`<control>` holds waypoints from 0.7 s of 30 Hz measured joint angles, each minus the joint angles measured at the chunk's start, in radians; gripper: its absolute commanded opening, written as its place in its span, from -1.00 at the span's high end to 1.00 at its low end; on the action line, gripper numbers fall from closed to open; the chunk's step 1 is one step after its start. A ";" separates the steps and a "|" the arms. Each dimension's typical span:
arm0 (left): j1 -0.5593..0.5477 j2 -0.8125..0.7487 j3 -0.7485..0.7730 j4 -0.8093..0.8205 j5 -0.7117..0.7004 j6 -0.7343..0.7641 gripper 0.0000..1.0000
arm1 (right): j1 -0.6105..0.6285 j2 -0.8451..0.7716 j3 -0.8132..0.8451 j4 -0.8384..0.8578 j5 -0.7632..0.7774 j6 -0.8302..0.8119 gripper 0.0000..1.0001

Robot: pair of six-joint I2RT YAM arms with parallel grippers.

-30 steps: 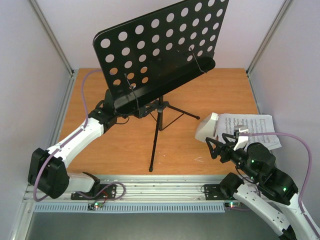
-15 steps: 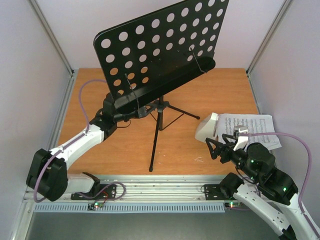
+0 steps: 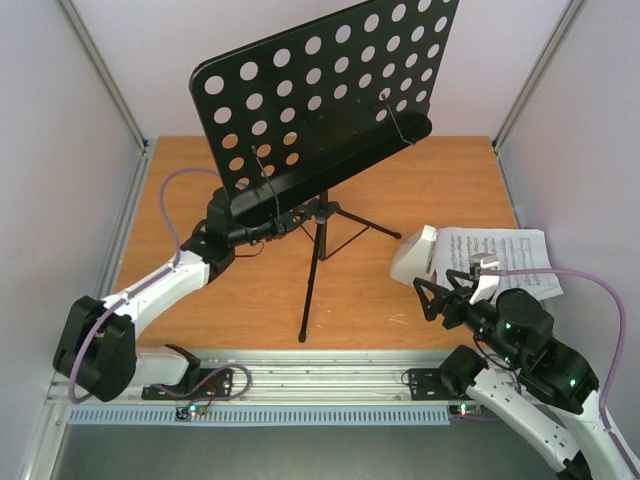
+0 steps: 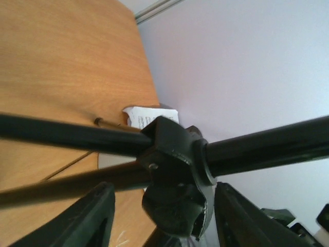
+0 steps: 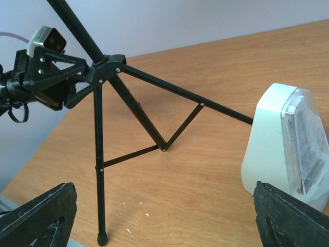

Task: Pack up the instrument practice props
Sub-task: Unscrew the knob on the music stand.

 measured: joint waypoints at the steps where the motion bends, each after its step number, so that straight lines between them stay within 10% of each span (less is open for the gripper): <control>1: 0.000 -0.009 0.010 -0.043 -0.010 0.014 -0.28 | 0.000 0.000 0.000 0.000 0.000 0.000 -0.89; 9: 0.001 -0.171 0.084 -0.317 -0.151 0.321 -0.36 | 0.000 0.000 0.000 0.000 0.000 0.001 -0.89; 21: 0.000 -0.197 0.016 -0.253 -0.055 0.820 -0.30 | 0.000 0.000 0.000 0.000 -0.005 0.002 -0.89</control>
